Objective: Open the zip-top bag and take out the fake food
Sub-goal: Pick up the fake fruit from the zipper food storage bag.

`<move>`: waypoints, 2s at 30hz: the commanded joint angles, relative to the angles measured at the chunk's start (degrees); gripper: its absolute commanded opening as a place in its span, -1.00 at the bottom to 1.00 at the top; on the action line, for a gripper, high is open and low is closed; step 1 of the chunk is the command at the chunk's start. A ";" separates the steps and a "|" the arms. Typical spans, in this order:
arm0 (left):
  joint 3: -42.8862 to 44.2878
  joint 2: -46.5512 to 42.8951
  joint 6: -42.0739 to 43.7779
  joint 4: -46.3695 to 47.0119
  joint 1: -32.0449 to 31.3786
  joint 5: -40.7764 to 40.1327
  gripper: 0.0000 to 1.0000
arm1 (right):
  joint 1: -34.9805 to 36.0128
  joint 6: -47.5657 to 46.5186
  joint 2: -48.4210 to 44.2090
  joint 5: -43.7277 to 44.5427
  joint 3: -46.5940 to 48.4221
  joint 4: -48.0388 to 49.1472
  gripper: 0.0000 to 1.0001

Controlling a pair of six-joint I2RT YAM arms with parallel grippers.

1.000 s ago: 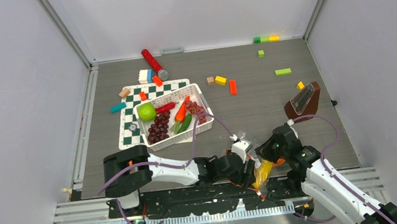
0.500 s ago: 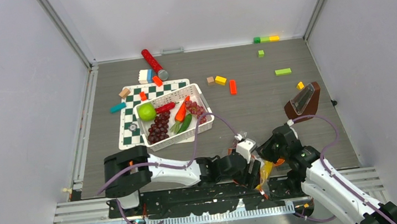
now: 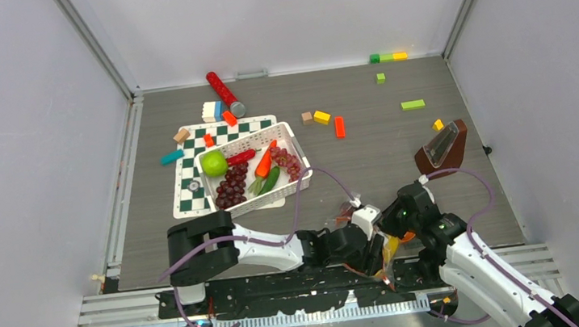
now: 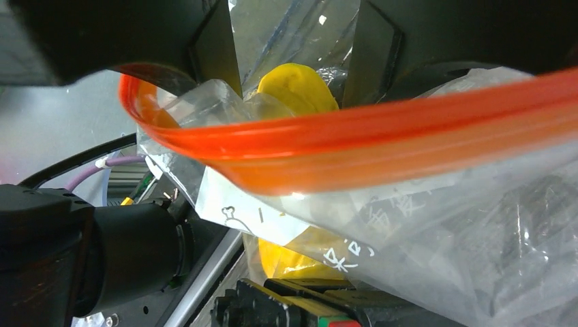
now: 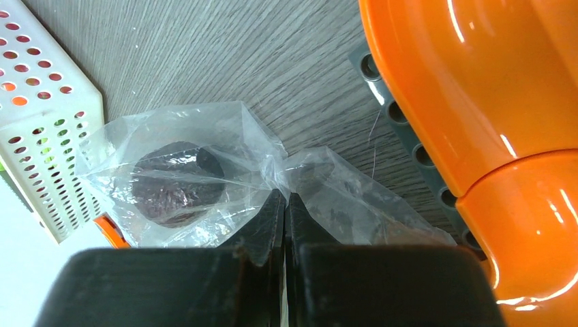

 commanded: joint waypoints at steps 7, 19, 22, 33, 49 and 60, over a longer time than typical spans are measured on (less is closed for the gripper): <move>2.91 2.58 0.35 1.13 -0.32 0.51 0.01 | -0.11 0.18 0.12 0.66 -0.37 0.25 -1.00; 8.59 5.31 0.88 -11.07 -0.65 -2.73 0.18 | -0.13 -0.95 -0.65 1.40 0.60 -2.70 -0.99; 10.56 5.84 1.32 -15.73 -0.90 -4.72 0.13 | -0.11 -1.41 -1.47 1.70 0.93 -4.03 -1.00; 13.51 6.78 -0.02 -33.40 -2.00 -13.81 -0.06 | -0.11 -2.21 -3.47 3.47 1.38 -7.15 -0.99; 13.06 4.99 -7.09 -48.86 -4.18 -26.32 0.12 | -0.12 -3.47 -1.18 5.41 2.44 -6.43 -1.00; 5.49 -4.48 -6.48 -39.85 -4.18 -26.13 0.53 | -0.11 -3.74 -1.14 5.71 2.09 -6.12 -1.00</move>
